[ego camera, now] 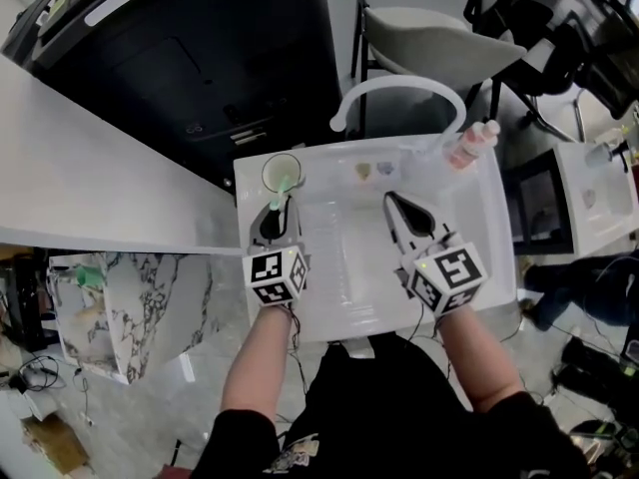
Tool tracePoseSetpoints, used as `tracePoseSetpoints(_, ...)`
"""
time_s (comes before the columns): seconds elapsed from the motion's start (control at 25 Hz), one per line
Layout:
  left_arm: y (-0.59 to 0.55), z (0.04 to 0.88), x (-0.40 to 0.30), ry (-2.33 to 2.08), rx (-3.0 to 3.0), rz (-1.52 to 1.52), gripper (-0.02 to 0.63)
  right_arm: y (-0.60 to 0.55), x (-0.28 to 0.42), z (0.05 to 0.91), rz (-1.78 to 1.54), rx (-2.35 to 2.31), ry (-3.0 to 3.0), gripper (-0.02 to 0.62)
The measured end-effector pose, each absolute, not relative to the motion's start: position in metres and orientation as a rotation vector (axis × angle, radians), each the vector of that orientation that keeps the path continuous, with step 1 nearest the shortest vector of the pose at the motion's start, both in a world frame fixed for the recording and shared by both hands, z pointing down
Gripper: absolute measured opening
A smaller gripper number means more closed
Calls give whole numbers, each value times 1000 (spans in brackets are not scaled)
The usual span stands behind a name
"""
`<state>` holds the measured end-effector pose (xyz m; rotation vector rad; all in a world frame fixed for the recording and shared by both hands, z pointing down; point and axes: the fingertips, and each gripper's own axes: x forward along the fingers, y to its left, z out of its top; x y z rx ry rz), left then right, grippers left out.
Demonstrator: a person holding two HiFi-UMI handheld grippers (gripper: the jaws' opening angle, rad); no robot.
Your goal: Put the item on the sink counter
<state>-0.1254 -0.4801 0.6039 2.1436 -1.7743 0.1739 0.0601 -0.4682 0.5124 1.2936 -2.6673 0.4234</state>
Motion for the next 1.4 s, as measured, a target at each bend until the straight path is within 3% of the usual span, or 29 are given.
tracePoseSetpoints(0.72,-518,671,-121,-1796,2075,258,61,-493,66,550,491,1244,-2622,-2)
tracePoseSetpoints(1.4,-525,684,-121,-1787,2102,327,63,-500,53,562,525,1218,-2621,-2)
